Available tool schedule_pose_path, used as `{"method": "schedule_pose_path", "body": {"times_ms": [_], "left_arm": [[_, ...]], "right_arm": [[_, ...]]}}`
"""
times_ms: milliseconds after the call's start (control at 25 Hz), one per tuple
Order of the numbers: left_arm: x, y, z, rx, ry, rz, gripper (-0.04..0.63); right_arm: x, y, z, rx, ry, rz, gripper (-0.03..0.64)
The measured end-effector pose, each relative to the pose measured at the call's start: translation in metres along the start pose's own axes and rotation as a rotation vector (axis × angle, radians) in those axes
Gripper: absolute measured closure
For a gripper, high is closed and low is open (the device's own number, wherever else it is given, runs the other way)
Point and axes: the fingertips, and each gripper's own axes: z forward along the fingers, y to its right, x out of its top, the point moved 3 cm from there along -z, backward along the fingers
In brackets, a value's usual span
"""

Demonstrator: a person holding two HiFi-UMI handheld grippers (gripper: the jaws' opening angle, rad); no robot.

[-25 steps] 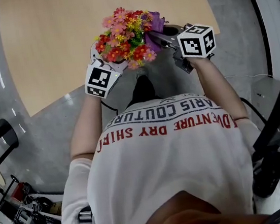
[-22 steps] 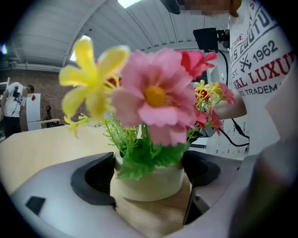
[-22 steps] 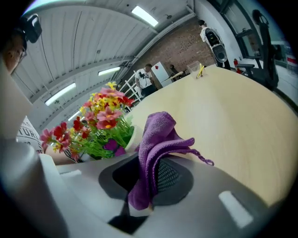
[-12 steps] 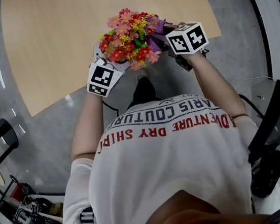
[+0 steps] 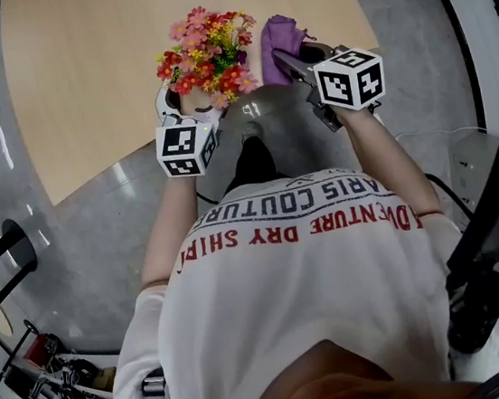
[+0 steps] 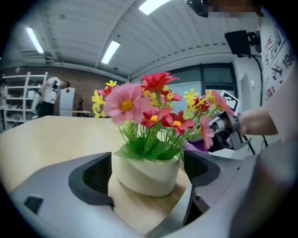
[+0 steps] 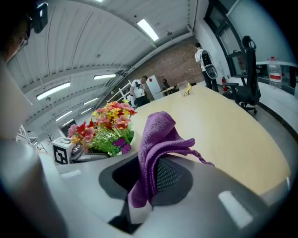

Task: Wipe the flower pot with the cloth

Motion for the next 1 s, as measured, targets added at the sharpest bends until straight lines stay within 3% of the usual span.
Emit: {"method": "schedule_pose_path", "body": {"times_ms": [120, 280, 520, 720, 1000], "left_arm": [[0.006, 0.016, -0.002, 0.104, 0.023, -0.05, 0.118], [0.001, 0.033, 0.007, 0.214, 0.0, -0.01, 0.118], [-0.01, 0.027, 0.023, 0.38, -0.025, 0.003, 0.118], [-0.013, 0.019, 0.026, 0.432, -0.047, 0.048, 0.119], [-0.015, 0.014, 0.027, 0.383, -0.049, 0.084, 0.121]], "right_arm": [[0.0, -0.008, -0.033, -0.003, 0.062, 0.0, 0.571], [-0.011, -0.012, -0.058, 0.009, 0.104, 0.015, 0.572], [-0.026, -0.021, -0.07, 0.053, 0.14, 0.015, 0.572], [-0.036, -0.026, -0.077, 0.084, 0.157, 0.015, 0.572], [-0.035, -0.022, -0.071, 0.1, 0.155, 0.026, 0.572]]}}
